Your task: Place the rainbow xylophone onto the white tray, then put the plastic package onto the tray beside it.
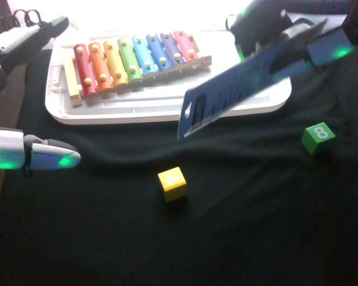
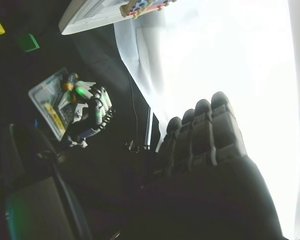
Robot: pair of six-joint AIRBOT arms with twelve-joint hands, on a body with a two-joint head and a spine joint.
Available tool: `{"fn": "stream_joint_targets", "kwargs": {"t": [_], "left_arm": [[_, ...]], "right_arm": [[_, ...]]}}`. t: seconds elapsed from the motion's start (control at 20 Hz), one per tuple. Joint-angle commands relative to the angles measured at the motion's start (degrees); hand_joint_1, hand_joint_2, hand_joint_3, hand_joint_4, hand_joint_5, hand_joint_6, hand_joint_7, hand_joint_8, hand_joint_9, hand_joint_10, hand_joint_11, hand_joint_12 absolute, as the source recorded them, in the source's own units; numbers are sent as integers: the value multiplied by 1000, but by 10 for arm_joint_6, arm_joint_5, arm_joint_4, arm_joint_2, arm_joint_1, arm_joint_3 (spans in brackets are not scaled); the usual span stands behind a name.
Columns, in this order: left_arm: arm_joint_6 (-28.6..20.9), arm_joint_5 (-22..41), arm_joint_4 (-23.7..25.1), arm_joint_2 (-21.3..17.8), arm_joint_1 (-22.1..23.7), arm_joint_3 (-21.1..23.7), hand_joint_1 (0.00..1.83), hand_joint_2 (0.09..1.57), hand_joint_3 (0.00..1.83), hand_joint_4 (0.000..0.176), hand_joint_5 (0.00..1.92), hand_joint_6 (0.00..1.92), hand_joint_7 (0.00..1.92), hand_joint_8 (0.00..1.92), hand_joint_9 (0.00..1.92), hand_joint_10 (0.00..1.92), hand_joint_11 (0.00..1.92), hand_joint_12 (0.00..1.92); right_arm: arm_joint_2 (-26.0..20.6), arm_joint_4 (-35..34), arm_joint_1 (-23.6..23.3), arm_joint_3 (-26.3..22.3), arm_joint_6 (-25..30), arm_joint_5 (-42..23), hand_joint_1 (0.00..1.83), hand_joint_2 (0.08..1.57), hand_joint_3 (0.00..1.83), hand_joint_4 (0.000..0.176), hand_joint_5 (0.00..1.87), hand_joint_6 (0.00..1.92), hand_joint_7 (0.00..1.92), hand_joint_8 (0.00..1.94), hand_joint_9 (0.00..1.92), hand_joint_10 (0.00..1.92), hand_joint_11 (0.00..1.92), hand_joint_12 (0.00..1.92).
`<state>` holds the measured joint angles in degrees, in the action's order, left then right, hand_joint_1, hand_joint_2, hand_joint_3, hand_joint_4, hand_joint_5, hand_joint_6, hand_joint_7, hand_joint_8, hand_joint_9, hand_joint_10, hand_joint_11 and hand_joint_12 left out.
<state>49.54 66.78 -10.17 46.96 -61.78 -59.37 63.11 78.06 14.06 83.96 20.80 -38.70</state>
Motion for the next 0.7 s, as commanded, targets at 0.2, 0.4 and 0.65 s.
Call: {"fn": "stream_joint_targets", "kwargs": {"t": [0.2,0.4,0.65], "left_arm": [[-2,68,-7,1,3,-2,791,714,0,0,0,0,0,0,11,0,25,22],[-2,68,-5,1,3,-4,726,661,0,0,0,0,0,0,6,0,64,41],[-2,71,1,1,3,-5,722,673,0,0,0,0,0,0,0,0,0,0]], "right_arm": [[41,-57,-13,48,-3,9,1193,1083,0,0,1036,881,1135,1451,1275,1697,1353,1799],[79,-61,-13,91,-3,37,1292,1078,2,0,933,870,1176,886,1228,1030,1165,1366],[131,-65,-13,150,-3,77,1271,1134,2,0,873,910,1022,1203,1194,1238,1171,1542]]}}
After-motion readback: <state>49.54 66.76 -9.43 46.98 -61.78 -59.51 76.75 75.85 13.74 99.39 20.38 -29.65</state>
